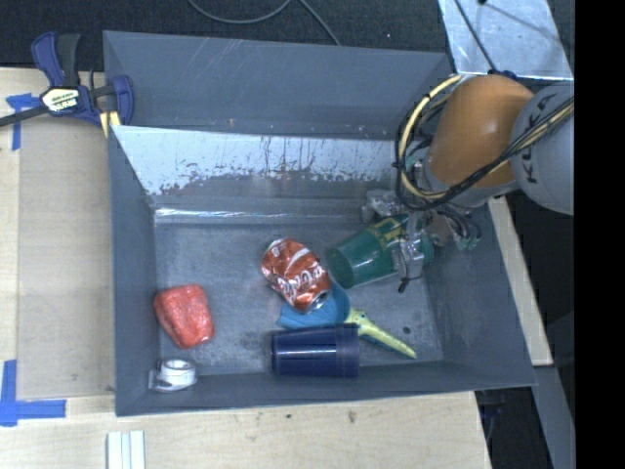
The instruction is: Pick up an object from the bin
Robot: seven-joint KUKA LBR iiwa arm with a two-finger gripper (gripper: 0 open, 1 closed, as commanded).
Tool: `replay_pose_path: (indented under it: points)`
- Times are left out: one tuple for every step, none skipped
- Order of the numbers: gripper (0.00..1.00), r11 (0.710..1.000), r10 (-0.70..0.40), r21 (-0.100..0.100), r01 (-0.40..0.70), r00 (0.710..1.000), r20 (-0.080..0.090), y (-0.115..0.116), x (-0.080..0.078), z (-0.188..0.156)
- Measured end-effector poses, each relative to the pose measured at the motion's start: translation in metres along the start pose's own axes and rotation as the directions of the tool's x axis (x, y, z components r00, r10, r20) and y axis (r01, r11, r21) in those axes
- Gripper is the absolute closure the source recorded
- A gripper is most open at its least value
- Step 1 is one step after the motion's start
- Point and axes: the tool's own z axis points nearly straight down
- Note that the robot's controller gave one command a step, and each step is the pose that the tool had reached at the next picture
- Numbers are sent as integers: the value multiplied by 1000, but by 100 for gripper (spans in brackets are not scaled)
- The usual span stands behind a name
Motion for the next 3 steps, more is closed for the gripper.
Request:
replay_pose_path:
  points:
    - [100,996,88,3,-88,996,15,0,-9,15]
    - [100,996,88,3,-88,996,15,0,-9,15]
    - [100,996,88,3,-88,996,16,0,-9,13]
